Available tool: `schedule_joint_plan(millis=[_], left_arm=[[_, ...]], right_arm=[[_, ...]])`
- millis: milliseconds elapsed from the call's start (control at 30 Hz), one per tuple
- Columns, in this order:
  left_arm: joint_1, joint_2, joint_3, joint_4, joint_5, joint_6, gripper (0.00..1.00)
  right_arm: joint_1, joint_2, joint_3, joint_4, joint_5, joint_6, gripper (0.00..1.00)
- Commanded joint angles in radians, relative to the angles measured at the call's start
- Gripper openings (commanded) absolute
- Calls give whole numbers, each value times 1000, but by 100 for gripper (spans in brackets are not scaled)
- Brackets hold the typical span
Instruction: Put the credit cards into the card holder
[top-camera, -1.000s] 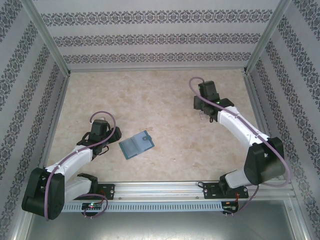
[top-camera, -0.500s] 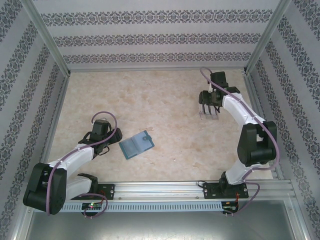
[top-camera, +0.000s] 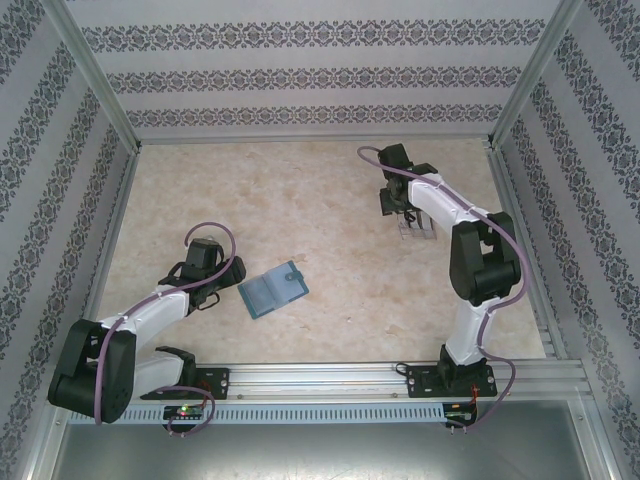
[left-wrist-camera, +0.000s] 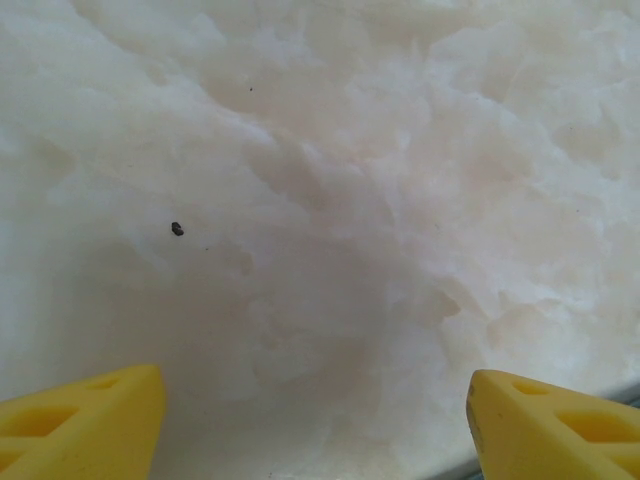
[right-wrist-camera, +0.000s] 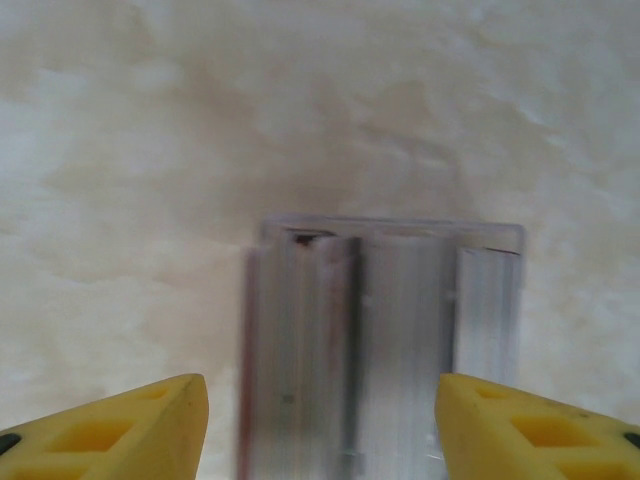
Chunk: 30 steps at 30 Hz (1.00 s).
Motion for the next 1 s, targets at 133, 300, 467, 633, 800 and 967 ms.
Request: schedule_joint_plan(millis=[133,300,467,633,800,967], left_arm=[[11,-11,28,3,-6,24,80],[10,-21,23,-2,-20,23,80],[11,-21,26,-4,-13,25,81],[10,-22,26,2,2,26,81],[10,-10,20,21,19,27,73],[10,8,25,22,15,28,69]], right_arm=[[6,-31,2,-44,242,-34,61],[6,-54,-11,-37,264,-57,60],[12,-56,-11,-34,302,-65,59],[24,-52,-13,-26,312,-88,53],[30,-38,-12,-25,264,-105,37],[35,-24,-2,-37,218,-110,20]])
